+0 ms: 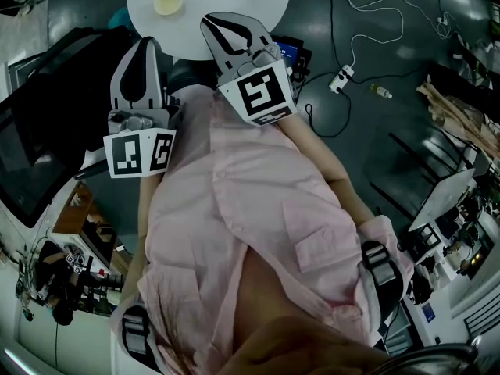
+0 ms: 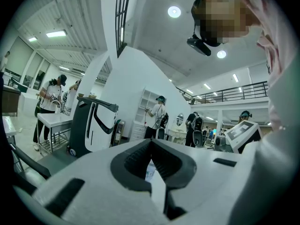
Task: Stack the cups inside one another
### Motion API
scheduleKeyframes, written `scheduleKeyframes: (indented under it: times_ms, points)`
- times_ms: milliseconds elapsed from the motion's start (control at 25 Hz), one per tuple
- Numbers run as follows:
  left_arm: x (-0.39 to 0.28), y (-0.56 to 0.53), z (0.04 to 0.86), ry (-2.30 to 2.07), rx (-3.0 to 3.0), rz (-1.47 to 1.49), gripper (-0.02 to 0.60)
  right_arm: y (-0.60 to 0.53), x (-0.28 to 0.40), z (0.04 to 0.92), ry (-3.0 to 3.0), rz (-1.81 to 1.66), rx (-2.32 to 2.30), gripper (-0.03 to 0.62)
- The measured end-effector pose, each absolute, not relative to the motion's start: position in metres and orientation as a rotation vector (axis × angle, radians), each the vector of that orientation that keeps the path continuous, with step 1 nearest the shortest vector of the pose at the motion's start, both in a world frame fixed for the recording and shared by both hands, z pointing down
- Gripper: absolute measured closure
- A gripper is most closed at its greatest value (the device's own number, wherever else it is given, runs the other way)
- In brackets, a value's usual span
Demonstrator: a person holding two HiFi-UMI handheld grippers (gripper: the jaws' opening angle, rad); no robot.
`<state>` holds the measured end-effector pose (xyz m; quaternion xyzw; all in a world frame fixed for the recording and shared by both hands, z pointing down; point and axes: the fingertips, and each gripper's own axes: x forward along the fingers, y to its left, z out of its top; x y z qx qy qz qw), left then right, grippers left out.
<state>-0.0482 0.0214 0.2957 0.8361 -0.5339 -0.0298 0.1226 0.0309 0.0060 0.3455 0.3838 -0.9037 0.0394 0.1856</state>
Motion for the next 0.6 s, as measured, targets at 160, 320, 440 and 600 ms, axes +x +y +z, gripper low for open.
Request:
scheduleKeyframes:
  times_ms: [160,320,440,600]
  points:
    - [-0.0513,0.0199,0.2958,-1.560,2.435,-0.094,0.566,0.0044,0.0284,0.3463,-2.544,0.112,1.076,0.562]
    - [-0.0511,0.0202,0.2958,-1.558,2.432,-0.095,0.566,0.0046,0.0285,0.3468,-2.542,0.117,1.073,0.560]
    - [-0.0520,0.0192,0.2946,-1.558,2.431,-0.096,0.566,0.0037,0.0275,0.3460,-2.539,0.118,1.071,0.560]
    - [-0.0532,0.0176,0.2930,-1.559,2.427,-0.101,0.566,0.0021,0.0271,0.3449,-2.538,0.121,1.071,0.560]
